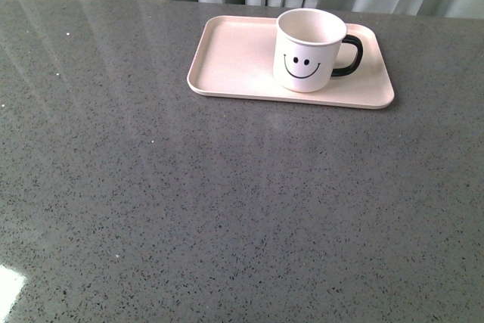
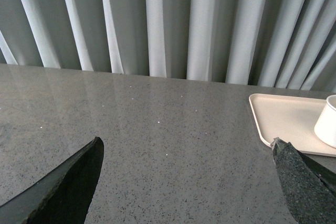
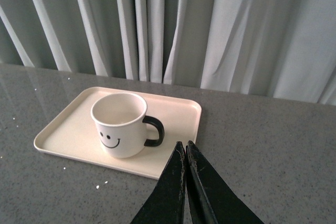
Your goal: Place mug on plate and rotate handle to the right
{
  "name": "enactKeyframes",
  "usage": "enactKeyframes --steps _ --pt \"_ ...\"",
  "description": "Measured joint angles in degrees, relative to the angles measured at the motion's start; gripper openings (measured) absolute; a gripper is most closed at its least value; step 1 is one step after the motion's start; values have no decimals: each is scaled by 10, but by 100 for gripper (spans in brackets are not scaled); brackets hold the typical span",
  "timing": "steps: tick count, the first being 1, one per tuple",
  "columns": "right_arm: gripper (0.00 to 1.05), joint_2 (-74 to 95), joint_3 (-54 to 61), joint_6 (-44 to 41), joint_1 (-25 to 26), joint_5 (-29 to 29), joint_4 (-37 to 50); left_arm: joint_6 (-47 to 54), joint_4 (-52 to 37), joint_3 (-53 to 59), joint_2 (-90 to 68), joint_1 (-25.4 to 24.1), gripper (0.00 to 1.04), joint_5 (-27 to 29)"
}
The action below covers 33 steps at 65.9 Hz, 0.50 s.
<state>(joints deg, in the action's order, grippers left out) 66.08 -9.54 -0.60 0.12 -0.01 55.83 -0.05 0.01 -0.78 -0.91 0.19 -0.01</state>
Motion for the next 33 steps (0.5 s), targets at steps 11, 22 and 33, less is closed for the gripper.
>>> enactKeyframes --steps 11,22,33 --pt "2 -27 45 0 0 0 13 0 0 0 0 0 96 0" --pt "2 -107 65 0 0 0 -42 0 0 0 0 0 96 0" --pt "2 -194 82 0 0 0 -115 0 0 0 0 0 96 0"
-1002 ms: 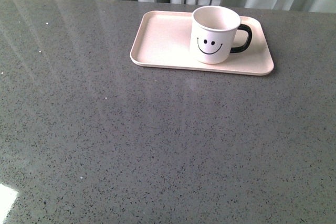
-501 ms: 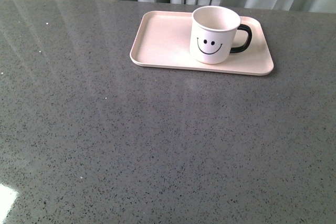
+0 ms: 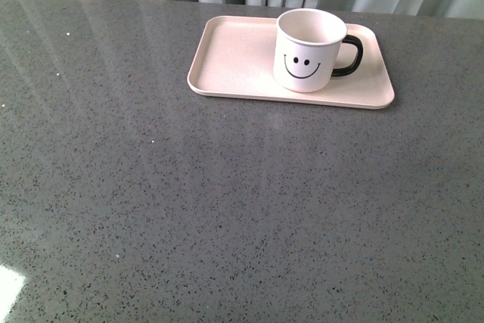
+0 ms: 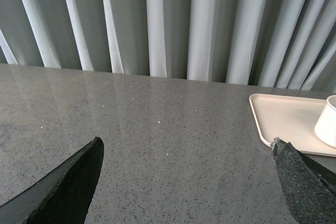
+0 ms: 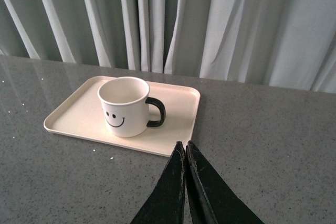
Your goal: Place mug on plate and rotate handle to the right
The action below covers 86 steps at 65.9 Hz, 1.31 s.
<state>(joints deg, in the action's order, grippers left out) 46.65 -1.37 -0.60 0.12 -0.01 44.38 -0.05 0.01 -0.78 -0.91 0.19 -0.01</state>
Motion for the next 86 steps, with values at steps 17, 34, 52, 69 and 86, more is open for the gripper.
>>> enactKeyframes --steps 17,34,52,69,86 --pt "2 -107 3 0 0 0 -94 0 0 0 0 0 96 0" --pt "2 -212 3 0 0 0 -191 0 0 0 0 0 96 0" --pt "2 -299 3 0 0 0 -276 0 0 0 0 0 96 0" --pt "2 -349 3 0 0 0 -325 0 0 0 0 0 96 0" --pt "2 -451 3 0 0 0 -438 0 0 0 0 0 96 0"
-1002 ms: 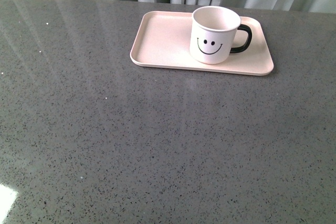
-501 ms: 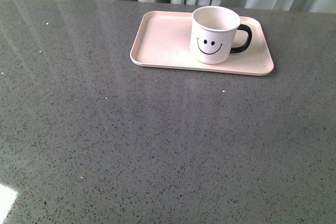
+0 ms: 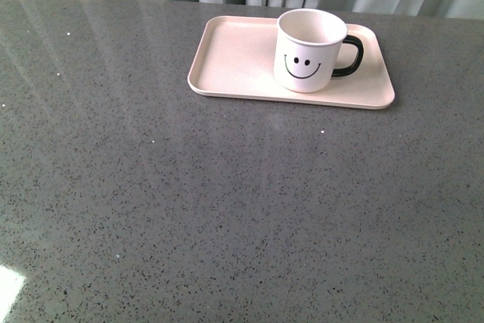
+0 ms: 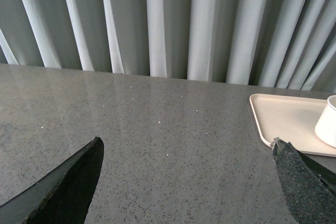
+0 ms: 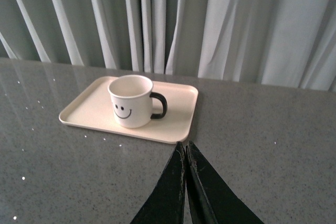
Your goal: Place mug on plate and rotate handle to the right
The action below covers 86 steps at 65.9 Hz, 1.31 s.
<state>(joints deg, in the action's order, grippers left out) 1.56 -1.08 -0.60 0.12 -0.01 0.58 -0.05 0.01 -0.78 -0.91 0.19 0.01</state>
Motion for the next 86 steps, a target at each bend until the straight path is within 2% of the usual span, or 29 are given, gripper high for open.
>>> enactKeyframes --steps 17,25,32,52,86 --pt "2 -12 0 0 0 0 -5 0 0 0 0 0 96 0" --pt "21 -12 0 0 0 0 -5 0 0 0 0 0 96 0" --pt "46 -12 0 0 0 0 -5 0 0 0 0 0 96 0" --pt "96 -12 0 0 0 0 -5 0 0 0 0 0 96 0" --pt "96 -12 0 0 0 0 -5 0 0 0 0 0 96 0"
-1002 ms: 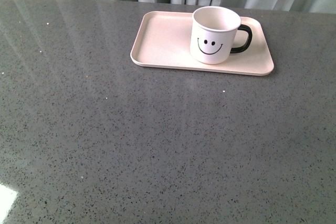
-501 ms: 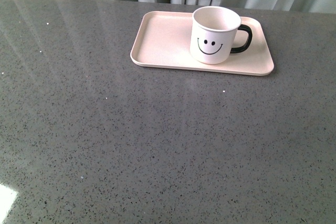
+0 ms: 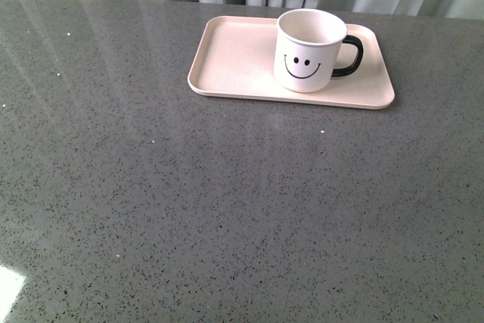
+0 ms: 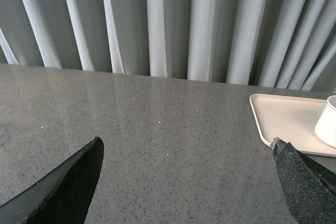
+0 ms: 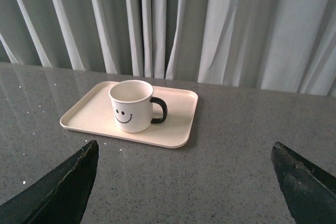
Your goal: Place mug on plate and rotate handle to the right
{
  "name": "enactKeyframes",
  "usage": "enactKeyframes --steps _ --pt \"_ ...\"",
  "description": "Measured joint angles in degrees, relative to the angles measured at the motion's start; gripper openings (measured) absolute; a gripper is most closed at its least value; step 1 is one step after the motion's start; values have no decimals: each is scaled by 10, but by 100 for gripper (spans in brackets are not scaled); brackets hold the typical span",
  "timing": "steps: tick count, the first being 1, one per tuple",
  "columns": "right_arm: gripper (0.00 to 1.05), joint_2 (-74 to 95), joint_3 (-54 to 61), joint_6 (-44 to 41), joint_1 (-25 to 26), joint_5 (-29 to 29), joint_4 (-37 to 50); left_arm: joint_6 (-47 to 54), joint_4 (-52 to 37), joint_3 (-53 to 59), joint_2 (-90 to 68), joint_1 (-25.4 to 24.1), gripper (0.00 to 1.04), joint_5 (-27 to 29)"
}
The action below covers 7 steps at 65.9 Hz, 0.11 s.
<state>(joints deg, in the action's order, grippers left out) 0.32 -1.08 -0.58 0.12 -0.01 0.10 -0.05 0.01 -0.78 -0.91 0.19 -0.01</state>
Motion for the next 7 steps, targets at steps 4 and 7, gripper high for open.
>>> enactKeyframes --steps 4,7 --pt "96 0 0 0 0 0 0 0 0 0 0 0 96 0" --pt "96 0 0 0 0 0 0 0 0 0 0 0 96 0"
